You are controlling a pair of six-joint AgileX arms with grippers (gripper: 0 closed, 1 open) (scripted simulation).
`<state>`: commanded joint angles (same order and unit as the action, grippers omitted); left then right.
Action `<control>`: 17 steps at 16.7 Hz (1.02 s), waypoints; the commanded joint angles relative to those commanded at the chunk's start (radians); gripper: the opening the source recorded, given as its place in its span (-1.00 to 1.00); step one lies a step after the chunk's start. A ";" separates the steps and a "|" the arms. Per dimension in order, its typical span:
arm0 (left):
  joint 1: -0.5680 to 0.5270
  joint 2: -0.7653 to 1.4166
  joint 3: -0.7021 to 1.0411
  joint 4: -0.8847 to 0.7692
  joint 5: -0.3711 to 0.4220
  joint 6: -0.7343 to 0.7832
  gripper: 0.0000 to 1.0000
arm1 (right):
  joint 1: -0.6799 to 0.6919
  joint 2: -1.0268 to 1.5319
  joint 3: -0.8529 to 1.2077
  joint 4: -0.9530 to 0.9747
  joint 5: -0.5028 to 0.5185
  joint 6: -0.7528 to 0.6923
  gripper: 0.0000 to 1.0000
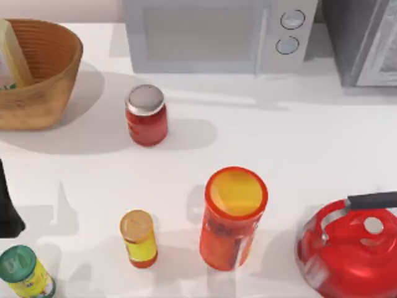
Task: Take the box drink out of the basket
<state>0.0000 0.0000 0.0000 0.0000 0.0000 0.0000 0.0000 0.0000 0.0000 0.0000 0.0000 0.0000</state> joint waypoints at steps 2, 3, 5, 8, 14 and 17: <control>0.000 0.000 0.000 0.000 0.000 0.000 1.00 | 0.000 0.000 0.000 0.000 0.000 0.000 1.00; 0.000 0.010 0.001 0.006 0.001 0.002 1.00 | 0.000 0.000 0.000 0.000 0.000 0.000 1.00; 0.000 0.061 0.013 0.040 0.004 0.007 1.00 | 0.000 0.000 0.000 0.000 0.000 0.000 1.00; 0.002 0.204 0.056 0.146 0.011 0.012 1.00 | 0.000 0.000 0.000 0.000 0.000 0.000 1.00; 0.024 0.658 0.220 0.496 0.037 0.015 1.00 | 0.000 0.000 0.000 0.000 0.000 0.000 1.00; 0.042 0.935 0.319 0.697 0.058 0.015 1.00 | 0.000 0.000 0.000 0.000 0.000 0.000 1.00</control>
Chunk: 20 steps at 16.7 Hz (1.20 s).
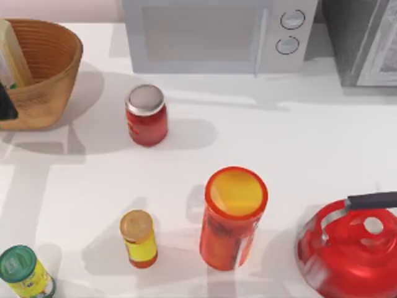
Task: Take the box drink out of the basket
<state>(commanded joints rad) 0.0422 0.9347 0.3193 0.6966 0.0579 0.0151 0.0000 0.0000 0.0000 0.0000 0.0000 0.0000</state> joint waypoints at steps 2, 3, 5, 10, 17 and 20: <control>0.014 0.188 0.065 0.129 0.017 0.000 1.00 | 0.000 0.000 0.000 0.000 0.000 0.000 1.00; 0.022 0.281 0.095 0.190 0.026 0.000 1.00 | 0.000 0.000 0.000 0.000 0.000 0.000 1.00; 0.037 0.460 0.152 0.303 0.045 0.001 1.00 | 0.000 0.000 0.000 0.000 0.000 0.000 1.00; 0.071 0.824 0.254 0.511 0.087 -0.001 1.00 | 0.000 0.000 0.000 0.000 0.000 0.000 1.00; 0.088 0.972 0.291 0.588 0.108 -0.002 1.00 | 0.000 0.000 0.000 0.000 0.000 0.000 1.00; 0.083 0.953 0.291 0.590 0.105 0.003 1.00 | 0.000 0.000 0.000 0.000 0.000 0.000 1.00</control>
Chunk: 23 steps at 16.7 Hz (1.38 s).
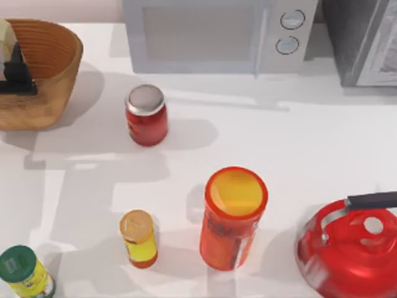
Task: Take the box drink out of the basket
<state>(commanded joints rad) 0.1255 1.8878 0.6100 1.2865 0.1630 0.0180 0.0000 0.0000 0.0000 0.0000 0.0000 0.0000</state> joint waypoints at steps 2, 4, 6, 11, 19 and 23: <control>-0.001 0.022 0.019 -0.015 -0.003 -0.004 1.00 | 0.000 0.000 0.000 0.000 0.000 0.000 1.00; -0.005 0.051 0.063 -0.033 -0.006 -0.005 1.00 | 0.000 0.000 0.000 0.000 0.000 0.000 1.00; -0.010 0.084 0.117 -0.053 -0.010 -0.005 1.00 | 0.000 0.000 0.000 0.000 0.000 0.000 1.00; -0.018 0.142 0.214 -0.091 -0.018 -0.006 1.00 | 0.000 0.000 0.000 0.000 0.000 0.000 1.00; -0.018 0.142 0.215 -0.092 -0.018 -0.006 0.40 | 0.000 0.000 0.000 0.000 0.000 0.000 1.00; -0.018 0.142 0.215 -0.092 -0.018 -0.006 -0.21 | 0.000 0.000 0.000 0.000 0.000 0.000 1.00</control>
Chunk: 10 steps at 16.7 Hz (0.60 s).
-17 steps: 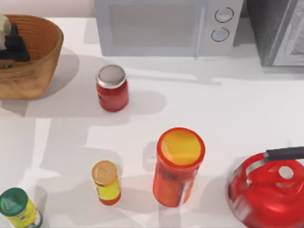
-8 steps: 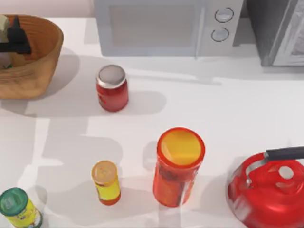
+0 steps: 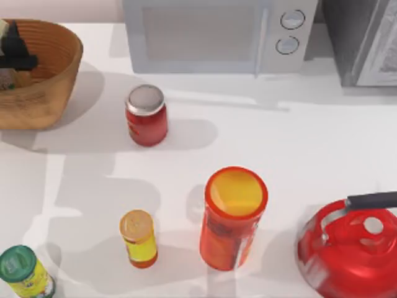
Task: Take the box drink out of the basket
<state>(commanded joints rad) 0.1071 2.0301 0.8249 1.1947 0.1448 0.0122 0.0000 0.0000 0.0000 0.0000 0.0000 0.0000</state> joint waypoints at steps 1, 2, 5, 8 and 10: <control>0.000 0.000 0.000 0.000 0.000 0.000 -0.36 | 0.000 0.000 0.000 0.000 0.000 0.000 1.00; 0.000 0.000 0.000 0.000 0.000 0.000 -0.51 | 0.000 0.000 0.000 0.000 0.000 0.000 1.00; 0.000 0.000 0.000 0.000 0.000 0.000 -0.96 | 0.000 0.000 0.000 0.000 0.000 0.000 1.00; 0.000 0.000 0.000 0.000 0.000 0.000 -1.00 | 0.000 0.000 0.000 0.000 0.000 0.000 1.00; 0.000 0.000 0.000 0.000 0.000 0.000 -1.00 | 0.000 0.000 0.000 0.000 0.000 0.000 1.00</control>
<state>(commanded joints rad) 0.1071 2.0301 0.8249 1.1947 0.1448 0.0122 0.0000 0.0000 0.0000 0.0000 0.0000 0.0000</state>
